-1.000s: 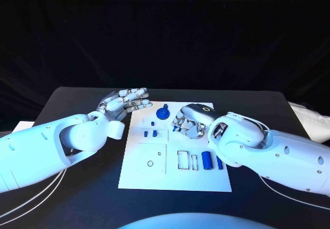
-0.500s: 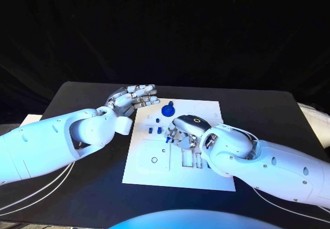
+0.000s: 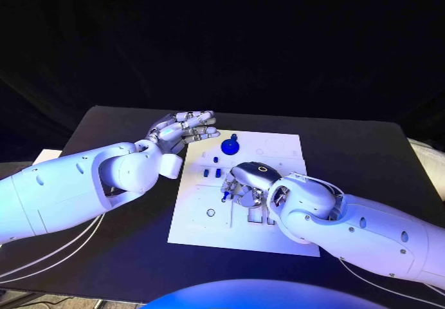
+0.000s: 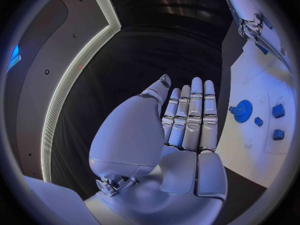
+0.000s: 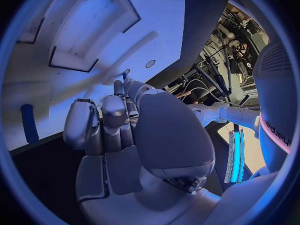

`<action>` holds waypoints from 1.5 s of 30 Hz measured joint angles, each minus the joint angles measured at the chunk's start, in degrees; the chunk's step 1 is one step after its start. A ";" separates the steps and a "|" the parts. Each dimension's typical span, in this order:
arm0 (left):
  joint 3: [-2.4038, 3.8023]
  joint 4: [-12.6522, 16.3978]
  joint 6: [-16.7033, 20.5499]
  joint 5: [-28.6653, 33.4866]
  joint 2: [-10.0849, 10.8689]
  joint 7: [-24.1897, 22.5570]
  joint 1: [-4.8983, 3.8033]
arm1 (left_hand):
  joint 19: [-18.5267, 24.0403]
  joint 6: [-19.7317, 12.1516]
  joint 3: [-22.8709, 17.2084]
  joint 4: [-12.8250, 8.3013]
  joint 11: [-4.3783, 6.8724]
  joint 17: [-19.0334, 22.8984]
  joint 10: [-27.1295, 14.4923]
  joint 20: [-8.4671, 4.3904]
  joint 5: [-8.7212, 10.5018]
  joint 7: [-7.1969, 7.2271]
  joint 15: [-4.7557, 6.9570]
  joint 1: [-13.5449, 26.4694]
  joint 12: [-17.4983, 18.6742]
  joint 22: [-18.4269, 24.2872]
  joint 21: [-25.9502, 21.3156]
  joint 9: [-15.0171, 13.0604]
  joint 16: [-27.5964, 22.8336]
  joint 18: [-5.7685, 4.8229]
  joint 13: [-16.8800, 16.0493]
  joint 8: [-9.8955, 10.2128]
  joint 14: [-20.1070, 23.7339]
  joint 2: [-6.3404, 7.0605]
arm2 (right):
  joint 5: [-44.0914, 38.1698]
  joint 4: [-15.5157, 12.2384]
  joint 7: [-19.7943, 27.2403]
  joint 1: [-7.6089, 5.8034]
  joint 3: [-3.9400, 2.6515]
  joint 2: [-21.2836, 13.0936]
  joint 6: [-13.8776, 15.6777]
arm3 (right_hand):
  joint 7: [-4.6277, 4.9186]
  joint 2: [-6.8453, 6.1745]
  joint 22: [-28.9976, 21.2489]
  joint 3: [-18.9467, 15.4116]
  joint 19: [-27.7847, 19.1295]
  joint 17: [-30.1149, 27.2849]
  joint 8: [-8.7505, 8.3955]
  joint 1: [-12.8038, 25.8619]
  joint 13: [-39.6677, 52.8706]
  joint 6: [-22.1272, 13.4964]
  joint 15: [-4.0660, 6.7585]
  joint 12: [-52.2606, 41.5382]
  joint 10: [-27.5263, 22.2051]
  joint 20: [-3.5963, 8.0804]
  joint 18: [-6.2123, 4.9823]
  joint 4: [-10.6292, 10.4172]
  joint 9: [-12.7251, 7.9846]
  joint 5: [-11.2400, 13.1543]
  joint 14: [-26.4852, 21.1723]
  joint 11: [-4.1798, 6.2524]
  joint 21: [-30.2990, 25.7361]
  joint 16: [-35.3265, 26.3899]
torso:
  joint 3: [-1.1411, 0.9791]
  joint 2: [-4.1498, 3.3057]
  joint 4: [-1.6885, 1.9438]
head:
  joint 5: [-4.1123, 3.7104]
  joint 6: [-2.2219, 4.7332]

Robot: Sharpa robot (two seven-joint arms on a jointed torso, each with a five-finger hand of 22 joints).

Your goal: Assemble the parts on the task board

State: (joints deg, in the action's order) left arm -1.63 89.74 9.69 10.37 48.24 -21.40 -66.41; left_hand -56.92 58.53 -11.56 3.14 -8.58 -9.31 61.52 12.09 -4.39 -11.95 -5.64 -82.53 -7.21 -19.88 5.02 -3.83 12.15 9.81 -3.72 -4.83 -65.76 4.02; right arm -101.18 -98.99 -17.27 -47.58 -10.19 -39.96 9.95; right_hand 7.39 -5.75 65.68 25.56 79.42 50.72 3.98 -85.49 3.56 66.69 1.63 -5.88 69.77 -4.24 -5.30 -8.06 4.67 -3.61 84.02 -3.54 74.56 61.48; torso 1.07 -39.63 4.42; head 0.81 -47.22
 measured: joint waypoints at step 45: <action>0.00 -0.20 -0.13 -0.17 -0.08 0.20 0.15 | 0.00 0.00 0.00 0.00 0.00 0.00 0.00 0.00 0.00 0.00 0.00 0.00 0.00 0.18 0.00 0.00 -0.01 0.00 0.00 0.00 0.00 0.00 | -1.53 0.87 0.07 0.02 1.55 0.89 1.16 | 3.87 -3.91 -5.17 -5.26 -2.50 -1.24 -0.36 5.58 0.14 -11.03 -2.97 0.91 -11.28 -2.44 0.00 -0.01 -0.93 -0.61 -0.10 -3.89 -3.13 -0.01 | -0.01 0.04 -0.01 | 0.27 -0.72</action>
State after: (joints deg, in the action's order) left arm -1.63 89.54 9.56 10.20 48.16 -21.20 -66.26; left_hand -56.92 58.53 -11.56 3.14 -8.58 -9.32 61.52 12.09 -4.39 -11.94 -5.64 -82.53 -7.21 -19.70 5.02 -3.83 12.14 9.81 -3.72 -4.83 -65.76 4.02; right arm -102.72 -98.12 -17.20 -47.56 -8.64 -39.07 11.11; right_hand 11.26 -9.66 60.51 20.29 76.92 49.47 3.62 -79.92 3.70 55.66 -1.34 -4.98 58.49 -6.68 -5.29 -8.07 3.74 -4.22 83.92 -7.43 71.43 61.47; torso 1.07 -39.59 4.41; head 1.08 -47.94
